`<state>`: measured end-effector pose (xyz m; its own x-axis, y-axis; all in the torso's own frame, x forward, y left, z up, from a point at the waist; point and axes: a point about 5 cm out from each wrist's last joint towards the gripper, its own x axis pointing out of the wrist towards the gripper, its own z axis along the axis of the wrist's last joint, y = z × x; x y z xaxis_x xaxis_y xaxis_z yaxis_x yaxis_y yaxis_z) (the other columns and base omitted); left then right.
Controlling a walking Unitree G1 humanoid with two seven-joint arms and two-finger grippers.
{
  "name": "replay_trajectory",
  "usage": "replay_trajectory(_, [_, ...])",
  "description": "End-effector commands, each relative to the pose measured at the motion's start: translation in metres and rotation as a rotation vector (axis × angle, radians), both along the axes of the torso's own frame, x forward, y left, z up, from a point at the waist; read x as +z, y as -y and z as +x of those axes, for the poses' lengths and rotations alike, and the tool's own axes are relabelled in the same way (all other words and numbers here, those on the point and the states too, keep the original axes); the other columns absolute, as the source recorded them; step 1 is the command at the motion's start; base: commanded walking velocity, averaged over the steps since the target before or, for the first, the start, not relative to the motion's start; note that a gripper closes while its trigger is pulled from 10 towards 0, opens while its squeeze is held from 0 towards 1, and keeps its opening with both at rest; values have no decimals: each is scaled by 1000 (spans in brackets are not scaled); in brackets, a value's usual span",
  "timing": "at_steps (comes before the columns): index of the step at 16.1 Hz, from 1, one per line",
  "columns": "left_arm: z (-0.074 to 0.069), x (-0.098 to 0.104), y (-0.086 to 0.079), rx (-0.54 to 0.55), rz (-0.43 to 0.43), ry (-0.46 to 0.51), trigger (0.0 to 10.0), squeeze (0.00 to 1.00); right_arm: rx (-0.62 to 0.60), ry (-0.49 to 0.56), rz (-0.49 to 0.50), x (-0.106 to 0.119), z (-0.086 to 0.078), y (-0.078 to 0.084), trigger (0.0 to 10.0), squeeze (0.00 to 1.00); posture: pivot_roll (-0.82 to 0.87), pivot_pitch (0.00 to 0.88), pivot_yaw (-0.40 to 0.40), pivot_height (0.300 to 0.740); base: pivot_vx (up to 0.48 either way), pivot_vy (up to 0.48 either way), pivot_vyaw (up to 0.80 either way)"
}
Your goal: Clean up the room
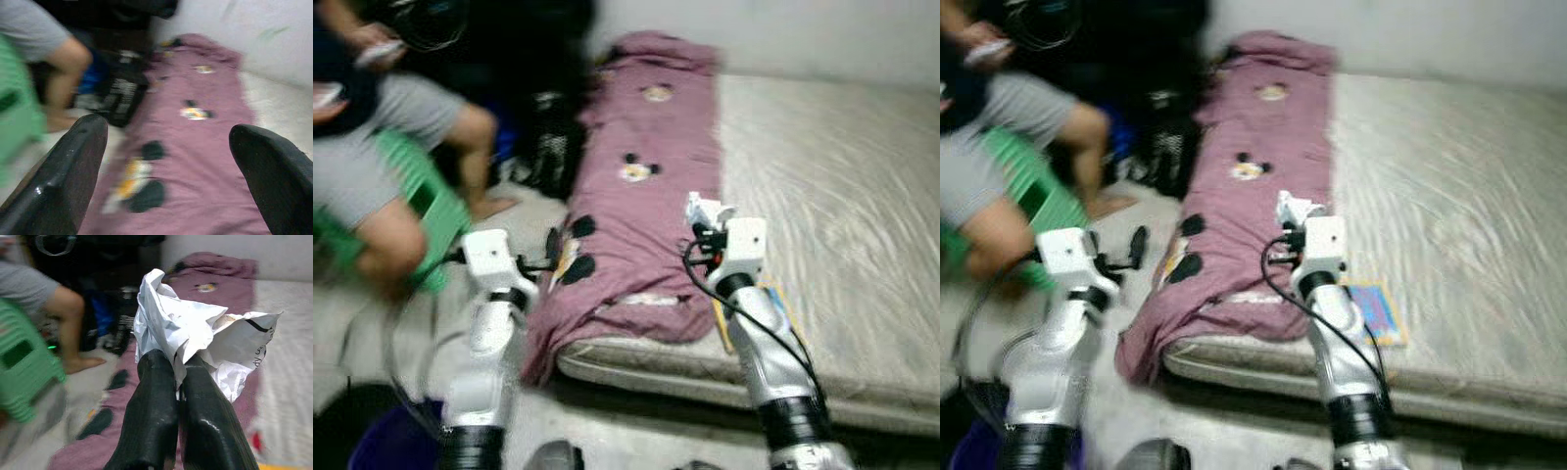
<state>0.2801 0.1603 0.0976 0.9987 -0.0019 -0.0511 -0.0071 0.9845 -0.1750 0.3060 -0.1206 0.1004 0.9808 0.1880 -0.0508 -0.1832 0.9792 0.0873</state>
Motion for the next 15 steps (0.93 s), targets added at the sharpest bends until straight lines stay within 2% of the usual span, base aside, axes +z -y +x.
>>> replay_trajectory(1, [-1, -3, -7, 35, 7, -8, 10000, 0, 13, 12, -1, 1, 0, -1, 10000, 0, -111, 0, 20, 740, 0, 0, 800])
replay_trajectory(4, [-1, -10, -14, 56, -43, -49, 10000, 0, 14, 19, 6, 1, 1, -4, 10000, 0, -116, 0, 23, 740, 0, 0, 800])
replay_trajectory(7, [0, -2, -16, 35, 58, 6, 10000, 0, 11, 64, -5, 10, 5, -1, 10000, 0, -109, 0, 18, 740, 0, 0, 796])
replay_trajectory(11, [-15, 0, -28, 21, 161, 13, 10000, 0, -1, 57, -12, 9, 2, 10, 10000, 0, -86, 0, 9, 740, 0, 0, 794])
replay_trajectory(13, [-24, -4, -41, 59, 157, -9, 10000, 0, 0, 51, 15, 8, -1, 16, 10000, 0, -80, 0, 5, 740, 0, 0, 781])
replay_trajectory(15, [-23, -2, -43, 82, 160, 13, 10000, 0, 3, 56, 5, 8, 1, 14, 10000, 0, -80, 0, 3, 740, 0, 0, 763])
